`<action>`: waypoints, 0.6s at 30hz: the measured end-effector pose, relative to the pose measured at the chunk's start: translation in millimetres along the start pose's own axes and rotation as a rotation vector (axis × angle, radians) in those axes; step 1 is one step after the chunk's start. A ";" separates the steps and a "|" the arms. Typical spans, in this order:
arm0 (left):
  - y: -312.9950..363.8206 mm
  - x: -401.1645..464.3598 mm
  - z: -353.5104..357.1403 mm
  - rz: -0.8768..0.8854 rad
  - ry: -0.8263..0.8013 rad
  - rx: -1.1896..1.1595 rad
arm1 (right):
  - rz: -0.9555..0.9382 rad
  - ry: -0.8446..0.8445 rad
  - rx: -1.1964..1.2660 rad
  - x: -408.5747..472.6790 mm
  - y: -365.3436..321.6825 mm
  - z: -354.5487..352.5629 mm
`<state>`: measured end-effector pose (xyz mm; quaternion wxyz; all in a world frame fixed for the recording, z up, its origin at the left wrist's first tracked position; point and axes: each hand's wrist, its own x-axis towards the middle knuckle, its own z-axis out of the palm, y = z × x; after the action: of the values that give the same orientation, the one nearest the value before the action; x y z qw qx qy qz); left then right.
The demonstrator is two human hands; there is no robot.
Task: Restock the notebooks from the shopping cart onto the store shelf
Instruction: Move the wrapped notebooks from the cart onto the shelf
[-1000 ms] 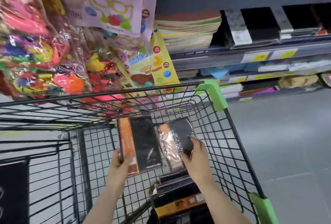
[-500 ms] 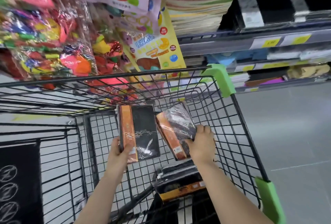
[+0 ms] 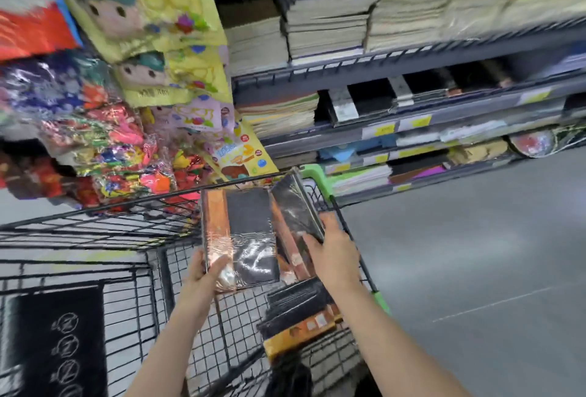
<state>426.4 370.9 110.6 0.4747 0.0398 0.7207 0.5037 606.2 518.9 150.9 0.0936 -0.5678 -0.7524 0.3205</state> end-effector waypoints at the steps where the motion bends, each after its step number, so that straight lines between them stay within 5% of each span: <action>1: 8.8 -7.6 8.6 0.021 -0.025 0.002 | 0.005 -0.002 0.036 -2.8 1.9 -15.6; 7: 58.2 -52.4 108.4 0.187 -0.081 0.027 | 0.036 0.045 0.143 -5.9 57.1 -116.8; 18: 59.4 -100.4 387.4 0.325 -0.083 -0.018 | 0.134 0.120 0.280 23.0 265.1 -313.2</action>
<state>736.8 612.8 204.4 0.4168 0.1722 0.6801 0.5781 967.2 697.4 233.1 0.1950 -0.6162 -0.6539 0.3933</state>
